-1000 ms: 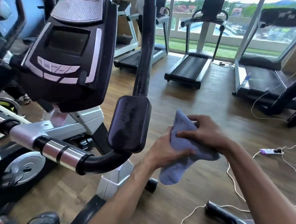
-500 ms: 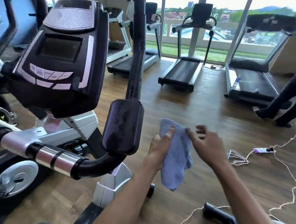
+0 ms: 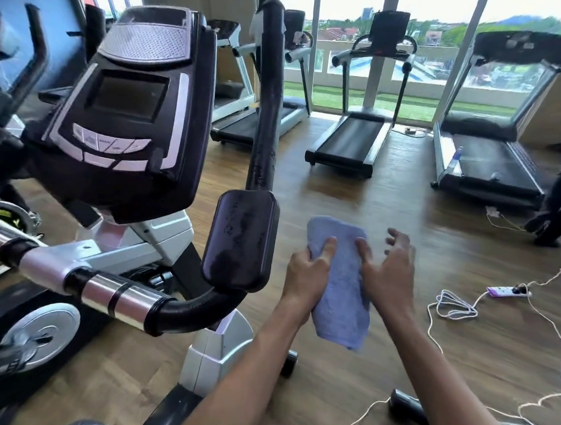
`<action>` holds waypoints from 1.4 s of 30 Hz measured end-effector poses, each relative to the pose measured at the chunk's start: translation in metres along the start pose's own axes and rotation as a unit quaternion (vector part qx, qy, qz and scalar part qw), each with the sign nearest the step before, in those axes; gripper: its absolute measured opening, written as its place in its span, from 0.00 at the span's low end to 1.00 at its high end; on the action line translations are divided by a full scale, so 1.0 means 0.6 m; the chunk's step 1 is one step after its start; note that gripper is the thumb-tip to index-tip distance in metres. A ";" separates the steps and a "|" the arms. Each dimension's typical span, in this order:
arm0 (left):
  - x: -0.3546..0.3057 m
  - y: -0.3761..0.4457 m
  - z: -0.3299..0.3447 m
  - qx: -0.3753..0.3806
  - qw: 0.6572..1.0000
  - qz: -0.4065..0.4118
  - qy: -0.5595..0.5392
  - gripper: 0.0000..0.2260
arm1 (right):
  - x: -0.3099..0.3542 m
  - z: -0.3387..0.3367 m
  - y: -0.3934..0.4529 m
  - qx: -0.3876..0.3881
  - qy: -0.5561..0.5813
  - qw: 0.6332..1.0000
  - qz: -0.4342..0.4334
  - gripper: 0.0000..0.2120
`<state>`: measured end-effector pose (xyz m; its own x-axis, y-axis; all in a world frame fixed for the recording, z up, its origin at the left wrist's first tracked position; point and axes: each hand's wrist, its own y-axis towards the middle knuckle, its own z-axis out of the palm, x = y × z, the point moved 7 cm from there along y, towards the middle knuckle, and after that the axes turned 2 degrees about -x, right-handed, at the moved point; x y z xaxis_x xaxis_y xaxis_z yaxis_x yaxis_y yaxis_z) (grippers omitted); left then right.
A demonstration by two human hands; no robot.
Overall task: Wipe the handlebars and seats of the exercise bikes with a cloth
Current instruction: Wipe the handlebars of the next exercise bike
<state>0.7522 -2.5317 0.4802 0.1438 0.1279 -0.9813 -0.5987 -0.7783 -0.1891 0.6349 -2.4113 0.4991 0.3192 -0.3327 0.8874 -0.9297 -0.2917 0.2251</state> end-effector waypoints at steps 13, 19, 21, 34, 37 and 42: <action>-0.054 0.001 0.012 0.030 0.992 -0.044 -0.111 0.16 | 0.068 -0.004 -0.074 0.243 0.036 0.952 -0.180 0.62; -0.075 0.005 0.008 0.009 0.995 -0.032 -0.091 0.16 | 0.073 -0.003 -0.078 0.197 -0.118 0.921 -0.315 0.55; -0.079 0.004 0.005 0.016 0.996 -0.031 -0.081 0.21 | 0.068 -0.017 -0.068 0.156 0.010 0.960 -0.233 0.38; -0.060 0.038 0.008 0.056 0.974 0.162 0.148 0.15 | -0.004 -0.003 -0.071 0.308 0.523 0.752 0.258 0.24; -0.085 -0.023 0.028 -0.073 0.918 0.270 0.281 0.11 | -0.002 0.014 -0.076 0.216 0.537 0.769 0.271 0.20; -0.066 -0.106 0.109 0.154 0.946 0.196 0.209 0.42 | 0.026 0.002 -0.065 0.092 0.595 0.761 0.242 0.33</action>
<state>0.7332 -2.4469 0.5286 0.1224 -0.4378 -0.8907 -0.8626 -0.4907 0.1226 0.6762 -2.4064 0.5035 -0.5467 0.5745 0.6092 -0.8089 -0.5501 -0.2073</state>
